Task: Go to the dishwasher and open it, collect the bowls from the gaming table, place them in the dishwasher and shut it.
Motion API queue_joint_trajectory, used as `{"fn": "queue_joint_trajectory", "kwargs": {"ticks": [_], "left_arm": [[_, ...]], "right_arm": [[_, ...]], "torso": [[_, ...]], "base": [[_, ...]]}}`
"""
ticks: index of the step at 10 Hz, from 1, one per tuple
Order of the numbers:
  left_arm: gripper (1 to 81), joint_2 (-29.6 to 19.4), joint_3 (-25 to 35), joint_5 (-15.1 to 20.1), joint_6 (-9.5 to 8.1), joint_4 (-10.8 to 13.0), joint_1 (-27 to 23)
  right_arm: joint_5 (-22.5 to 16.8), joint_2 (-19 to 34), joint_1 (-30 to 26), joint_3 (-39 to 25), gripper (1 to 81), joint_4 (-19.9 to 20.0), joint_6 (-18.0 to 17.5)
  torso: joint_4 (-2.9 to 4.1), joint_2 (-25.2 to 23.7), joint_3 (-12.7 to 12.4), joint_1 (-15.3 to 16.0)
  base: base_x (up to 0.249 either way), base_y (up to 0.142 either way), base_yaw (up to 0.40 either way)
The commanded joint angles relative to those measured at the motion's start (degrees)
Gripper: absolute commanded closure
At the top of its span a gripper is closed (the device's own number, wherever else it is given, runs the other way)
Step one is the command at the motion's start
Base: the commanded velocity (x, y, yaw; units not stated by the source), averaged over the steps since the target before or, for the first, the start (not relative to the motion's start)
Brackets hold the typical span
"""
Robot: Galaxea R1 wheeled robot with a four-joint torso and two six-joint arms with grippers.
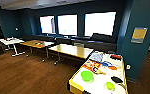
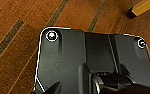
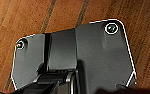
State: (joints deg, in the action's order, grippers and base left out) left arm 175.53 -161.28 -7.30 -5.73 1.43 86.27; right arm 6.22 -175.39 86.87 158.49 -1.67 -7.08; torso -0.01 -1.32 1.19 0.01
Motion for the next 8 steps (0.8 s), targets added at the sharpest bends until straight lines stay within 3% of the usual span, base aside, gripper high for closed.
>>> {"fn": "queue_joint_trajectory", "kwargs": {"ticks": [1,4,8], "left_arm": [[1.0,0.2,0.0,2.6,0.37,-0.2,-3.2],[1.0,0.1,0.0,2.6,0.28,-0.3,-3.2],[1.0,0.1,0.0,2.6,0.28,-0.3,-3.0]], "right_arm": [[-2.6,0.1,-3.1,0.1,1.0,-0.4,0.1],[-2.5,0.1,-3.1,0.1,1.0,-0.4,0.1],[-2.5,0.1,-3.1,0.1,1.0,-0.4,0.1]], "torso": [[0.00,0.0,0.0,0.0],[0.00,0.0,0.0,0.0],[0.00,0.0,0.0,0.0]], "base": [[0.167,0.066,0.000],[0.156,0.111,0.000],[0.079,0.196,0.000]]}}
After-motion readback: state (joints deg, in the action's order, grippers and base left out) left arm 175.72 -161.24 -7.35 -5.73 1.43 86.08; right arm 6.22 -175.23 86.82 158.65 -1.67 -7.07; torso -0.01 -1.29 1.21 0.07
